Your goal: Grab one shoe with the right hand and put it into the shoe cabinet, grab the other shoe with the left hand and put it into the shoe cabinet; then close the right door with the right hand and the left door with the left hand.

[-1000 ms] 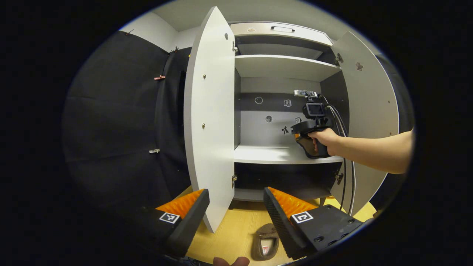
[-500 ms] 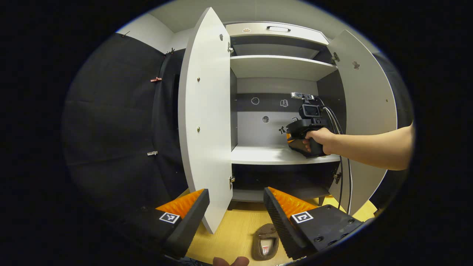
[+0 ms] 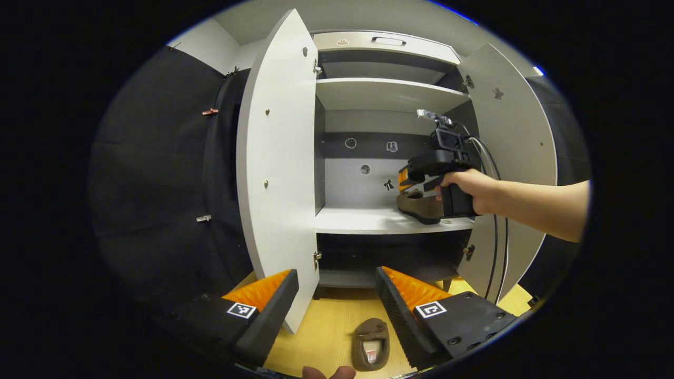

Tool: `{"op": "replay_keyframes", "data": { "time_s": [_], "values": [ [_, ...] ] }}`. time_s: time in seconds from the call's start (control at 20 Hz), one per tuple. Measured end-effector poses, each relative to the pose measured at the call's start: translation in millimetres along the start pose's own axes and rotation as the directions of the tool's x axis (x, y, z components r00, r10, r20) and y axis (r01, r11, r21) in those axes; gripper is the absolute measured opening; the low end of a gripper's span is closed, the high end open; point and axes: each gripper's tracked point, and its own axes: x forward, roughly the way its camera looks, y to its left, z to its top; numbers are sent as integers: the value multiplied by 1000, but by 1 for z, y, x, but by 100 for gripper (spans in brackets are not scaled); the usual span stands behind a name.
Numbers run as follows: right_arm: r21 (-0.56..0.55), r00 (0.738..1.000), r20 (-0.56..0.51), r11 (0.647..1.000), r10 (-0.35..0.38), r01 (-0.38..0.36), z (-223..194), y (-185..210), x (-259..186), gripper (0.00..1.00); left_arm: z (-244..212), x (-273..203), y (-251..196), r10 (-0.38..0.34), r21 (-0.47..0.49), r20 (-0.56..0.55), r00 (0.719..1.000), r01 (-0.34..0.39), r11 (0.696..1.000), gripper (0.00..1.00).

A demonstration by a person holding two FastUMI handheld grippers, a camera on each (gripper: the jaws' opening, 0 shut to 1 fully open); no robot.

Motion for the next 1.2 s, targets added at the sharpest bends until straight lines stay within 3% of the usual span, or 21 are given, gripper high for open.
{"op": "replay_keyframes", "data": {
  "time_s": [0.3, 0.55, 0.95, 1.05, 1.2],
  "values": [
    [-40, 982, 182, 998, 50, -44, 36, 4, -92, 97, -36, 14, -22, -109, 16, -73, 991, 110, 994, 94],
    [-76, 961, 270, 996, 57, -38, 38, 7, -175, 97, -111, 32, -30, -145, -21, -214, 966, 144, 989, 93],
    [-56, 954, 289, 996, 86, -73, 28, 6, -286, 97, -259, 53, -40, -176, 10, -450, 876, 202, 979, 93],
    [-47, 952, 295, 996, 83, -73, 30, -5, -307, 100, -286, 63, -43, -180, 8, -487, 855, 210, 978, 93],
    [-20, 954, 293, 998, 67, -64, 32, -26, -329, 97, -324, 81, -43, -163, 41, -530, 832, 217, 975, 92]
  ]
}}
